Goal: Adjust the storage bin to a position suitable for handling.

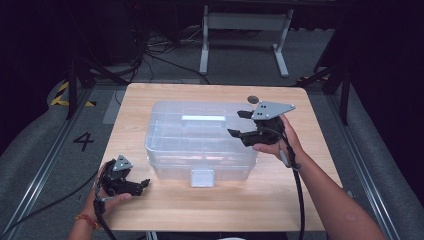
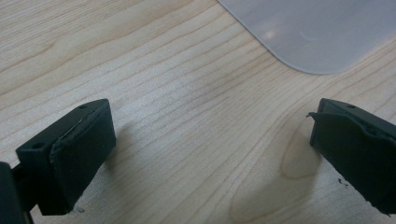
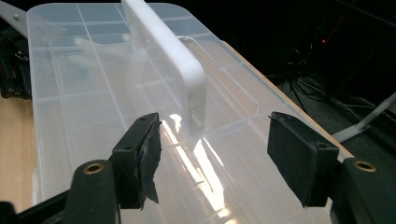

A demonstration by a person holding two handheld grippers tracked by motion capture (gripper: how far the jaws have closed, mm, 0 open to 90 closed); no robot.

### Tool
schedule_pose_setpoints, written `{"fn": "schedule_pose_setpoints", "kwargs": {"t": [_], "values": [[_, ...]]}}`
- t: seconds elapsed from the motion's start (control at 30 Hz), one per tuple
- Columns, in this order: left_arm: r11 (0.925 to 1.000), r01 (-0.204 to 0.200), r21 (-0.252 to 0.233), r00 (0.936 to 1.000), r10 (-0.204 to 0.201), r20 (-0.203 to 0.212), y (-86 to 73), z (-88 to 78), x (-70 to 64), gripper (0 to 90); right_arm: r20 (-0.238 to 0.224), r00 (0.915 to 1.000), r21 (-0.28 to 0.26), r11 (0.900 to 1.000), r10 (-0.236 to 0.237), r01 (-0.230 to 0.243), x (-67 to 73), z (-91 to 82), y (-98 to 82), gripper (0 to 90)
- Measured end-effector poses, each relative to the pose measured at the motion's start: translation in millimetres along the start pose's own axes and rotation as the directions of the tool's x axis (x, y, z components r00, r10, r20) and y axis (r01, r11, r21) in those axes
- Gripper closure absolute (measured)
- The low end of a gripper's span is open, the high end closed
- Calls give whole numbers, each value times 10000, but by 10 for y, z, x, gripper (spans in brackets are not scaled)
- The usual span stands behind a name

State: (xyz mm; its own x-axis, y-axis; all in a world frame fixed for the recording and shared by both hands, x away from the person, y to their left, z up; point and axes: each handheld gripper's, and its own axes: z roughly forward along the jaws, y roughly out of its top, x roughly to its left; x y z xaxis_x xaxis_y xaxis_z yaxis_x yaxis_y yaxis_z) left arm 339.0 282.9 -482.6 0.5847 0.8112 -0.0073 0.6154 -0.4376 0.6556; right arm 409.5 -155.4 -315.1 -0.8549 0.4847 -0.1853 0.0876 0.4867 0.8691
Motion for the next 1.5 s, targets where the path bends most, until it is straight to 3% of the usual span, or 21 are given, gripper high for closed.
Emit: {"fn": "schedule_pose_setpoints", "kwargs": {"t": [0.4,0.73,0.93,1.2,1.27,1.5], "values": [[10000,-7,16,10000,7,-12,1,-1,0,6,-199,9998,97,9999,-59,61,-7,87,80,415],[10000,-3,-1,10000,3,-3,0,0,0,6,-586,9978,229,9992,-316,330,43,158,144,530],[10000,-3,15,10000,3,-10,1,-1,0,6,-473,9972,618,9962,-576,605,81,216,187,614],[10000,4,-4,10000,-4,-2,0,0,-1,6,-430,9981,811,9955,-448,482,75,244,235,729],[10000,1,13,10000,-1,-11,0,-1,-1,6,-351,9992,720,9971,-207,232,72,241,247,747],[10000,57,-76,9999,-58,-138,-9,-19,4,27,-160,9993,714,9969,-328,339,89,250,256,751]]}}
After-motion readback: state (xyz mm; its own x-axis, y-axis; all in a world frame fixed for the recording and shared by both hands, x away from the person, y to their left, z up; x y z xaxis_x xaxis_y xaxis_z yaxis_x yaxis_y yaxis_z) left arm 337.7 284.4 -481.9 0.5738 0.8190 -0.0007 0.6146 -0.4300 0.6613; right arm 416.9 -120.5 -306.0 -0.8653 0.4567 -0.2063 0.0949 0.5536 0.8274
